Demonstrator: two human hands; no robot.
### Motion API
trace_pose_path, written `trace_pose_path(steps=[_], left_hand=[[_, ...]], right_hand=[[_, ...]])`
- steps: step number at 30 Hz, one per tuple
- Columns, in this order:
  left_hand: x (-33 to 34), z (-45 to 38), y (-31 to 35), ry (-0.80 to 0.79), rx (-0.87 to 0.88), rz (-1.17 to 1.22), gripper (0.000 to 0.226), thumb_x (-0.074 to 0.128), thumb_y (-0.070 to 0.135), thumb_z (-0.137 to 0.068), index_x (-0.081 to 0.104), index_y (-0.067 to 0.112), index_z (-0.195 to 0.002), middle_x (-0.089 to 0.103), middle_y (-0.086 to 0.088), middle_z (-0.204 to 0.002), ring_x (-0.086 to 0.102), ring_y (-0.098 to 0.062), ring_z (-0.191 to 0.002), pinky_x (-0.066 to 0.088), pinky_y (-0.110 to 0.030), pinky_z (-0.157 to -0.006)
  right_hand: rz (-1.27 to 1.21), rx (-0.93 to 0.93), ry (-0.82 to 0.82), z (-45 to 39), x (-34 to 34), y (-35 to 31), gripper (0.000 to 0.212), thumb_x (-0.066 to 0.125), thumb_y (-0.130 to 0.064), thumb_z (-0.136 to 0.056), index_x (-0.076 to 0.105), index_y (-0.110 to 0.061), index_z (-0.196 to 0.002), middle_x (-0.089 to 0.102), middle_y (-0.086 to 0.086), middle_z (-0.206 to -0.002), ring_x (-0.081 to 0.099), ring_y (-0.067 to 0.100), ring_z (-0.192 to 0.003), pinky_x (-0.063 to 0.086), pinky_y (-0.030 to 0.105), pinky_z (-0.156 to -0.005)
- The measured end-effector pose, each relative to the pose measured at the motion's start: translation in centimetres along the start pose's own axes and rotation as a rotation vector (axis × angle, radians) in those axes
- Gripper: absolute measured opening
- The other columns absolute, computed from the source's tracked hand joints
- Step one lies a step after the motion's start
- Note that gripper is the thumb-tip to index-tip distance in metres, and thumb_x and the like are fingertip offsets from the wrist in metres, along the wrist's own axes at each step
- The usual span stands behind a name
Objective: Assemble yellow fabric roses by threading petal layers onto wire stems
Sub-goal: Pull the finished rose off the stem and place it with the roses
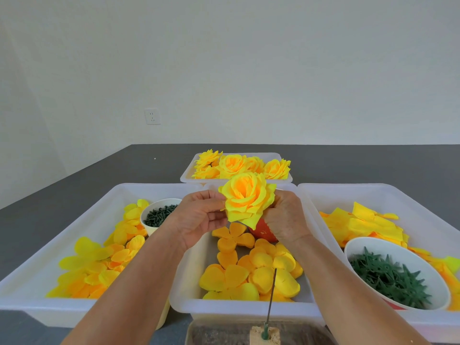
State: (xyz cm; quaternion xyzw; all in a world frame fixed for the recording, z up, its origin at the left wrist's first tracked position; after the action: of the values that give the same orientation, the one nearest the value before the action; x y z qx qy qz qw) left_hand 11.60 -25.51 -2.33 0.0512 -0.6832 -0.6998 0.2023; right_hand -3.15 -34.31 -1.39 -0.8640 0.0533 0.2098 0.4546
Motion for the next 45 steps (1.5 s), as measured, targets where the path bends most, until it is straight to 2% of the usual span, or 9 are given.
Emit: trace_pose_path(steps=[4,10,14,17,25,32,35,39,45], left_hand=[[0.1,-0.1,0.2,-0.005,0.018,0.126,0.018,0.054,-0.014,-0.082,0.060,0.003,-0.080,0.068,-0.010,-0.070,0.065,-0.020,-0.062,0.057,-0.024,-0.056],[0.0,0.0,1.1,0.007,0.163,0.084,0.013,0.054,-0.003,-0.087,0.065,0.004,-0.086,0.069,-0.005,-0.070,0.064,-0.013,-0.062,0.053,-0.020,-0.058],[0.0,0.7,2.2,0.090,0.337,-0.157,0.015,0.058,0.003,-0.087,0.070,0.012,-0.089,0.066,-0.004,-0.078,0.055,-0.011,-0.068,0.043,-0.023,-0.061],[-0.1,1.0,2.7,0.135,0.384,-0.169,0.018,0.057,0.001,-0.087,0.071,0.011,-0.087,0.065,-0.009,-0.085,0.051,-0.012,-0.070,0.040,-0.026,-0.063],[0.3,1.1,3.1,0.164,0.499,-0.302,0.009,0.069,0.003,-0.079,0.069,0.012,-0.078,0.066,0.001,-0.076,0.051,0.003,-0.054,0.042,-0.011,-0.054],[0.1,1.0,3.2,0.167,0.547,-0.332,0.013,0.069,0.004,-0.080,0.071,0.017,-0.080,0.068,0.001,-0.078,0.051,0.002,-0.058,0.043,-0.011,-0.056],[0.2,1.1,3.4,0.185,0.577,-0.396,0.023,0.066,0.000,-0.082,0.070,0.023,-0.078,0.067,0.014,-0.073,0.051,0.003,-0.060,0.043,-0.010,-0.058],[0.2,1.2,3.3,0.190,0.582,-0.422,0.020,0.070,0.000,-0.077,0.069,0.020,-0.076,0.067,0.001,-0.079,0.054,-0.009,-0.071,0.047,-0.017,-0.061],[0.4,1.2,3.3,0.184,0.618,-0.486,0.020,0.075,0.003,-0.073,0.067,0.021,-0.073,0.063,0.004,-0.076,0.051,-0.003,-0.062,0.044,-0.014,-0.054]], right_hand=[[0.015,0.021,-0.027,-0.2,0.1,0.4,0.014,0.063,-0.010,-0.088,0.069,0.001,-0.082,0.062,0.009,-0.076,0.051,0.019,-0.071,0.036,0.017,-0.060],[-0.181,0.232,-0.113,-0.1,0.9,1.8,0.012,0.074,-0.016,-0.080,0.072,-0.009,-0.089,0.071,0.007,-0.089,0.062,0.022,-0.086,0.047,0.029,-0.073],[-0.559,0.448,-0.228,0.9,2.1,2.1,0.011,0.078,-0.008,-0.072,0.071,-0.014,-0.079,0.072,-0.001,-0.068,0.066,0.013,-0.066,0.050,0.019,-0.057],[-0.623,0.520,-0.257,1.2,2.2,2.1,0.011,0.077,-0.005,-0.072,0.070,-0.009,-0.079,0.071,0.001,-0.066,0.066,0.011,-0.058,0.053,0.021,-0.057],[-0.555,0.483,-0.338,1.5,2.5,1.6,0.010,0.078,-0.008,-0.071,0.070,-0.013,-0.075,0.071,0.000,-0.065,0.066,0.011,-0.058,0.055,0.023,-0.064],[-0.581,0.509,-0.355,1.6,2.6,1.6,0.010,0.077,-0.009,-0.072,0.070,-0.008,-0.078,0.072,0.004,-0.067,0.067,0.014,-0.062,0.055,0.027,-0.068],[-0.579,0.499,-0.380,1.6,2.6,1.4,0.009,0.077,-0.010,-0.072,0.070,-0.007,-0.079,0.072,0.004,-0.067,0.067,0.014,-0.062,0.056,0.026,-0.067],[-0.577,0.468,-0.404,1.7,2.7,1.1,0.009,0.077,-0.010,-0.072,0.072,-0.013,-0.079,0.072,0.005,-0.069,0.066,0.014,-0.062,0.055,0.030,-0.071],[-0.573,0.458,-0.417,1.8,2.7,1.0,0.008,0.077,-0.009,-0.072,0.073,-0.014,-0.077,0.071,0.006,-0.069,0.066,0.014,-0.063,0.055,0.033,-0.074]])
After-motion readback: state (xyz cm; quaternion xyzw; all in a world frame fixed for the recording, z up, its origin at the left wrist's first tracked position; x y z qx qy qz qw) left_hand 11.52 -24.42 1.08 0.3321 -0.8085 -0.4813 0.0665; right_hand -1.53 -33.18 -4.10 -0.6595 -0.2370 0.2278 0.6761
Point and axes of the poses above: each hand's wrist, its own z-axis away from the middle knuckle, its own x-axis out of the palm, y = z × x, the point moved 7 cm from there along -z, towards the middle knuckle
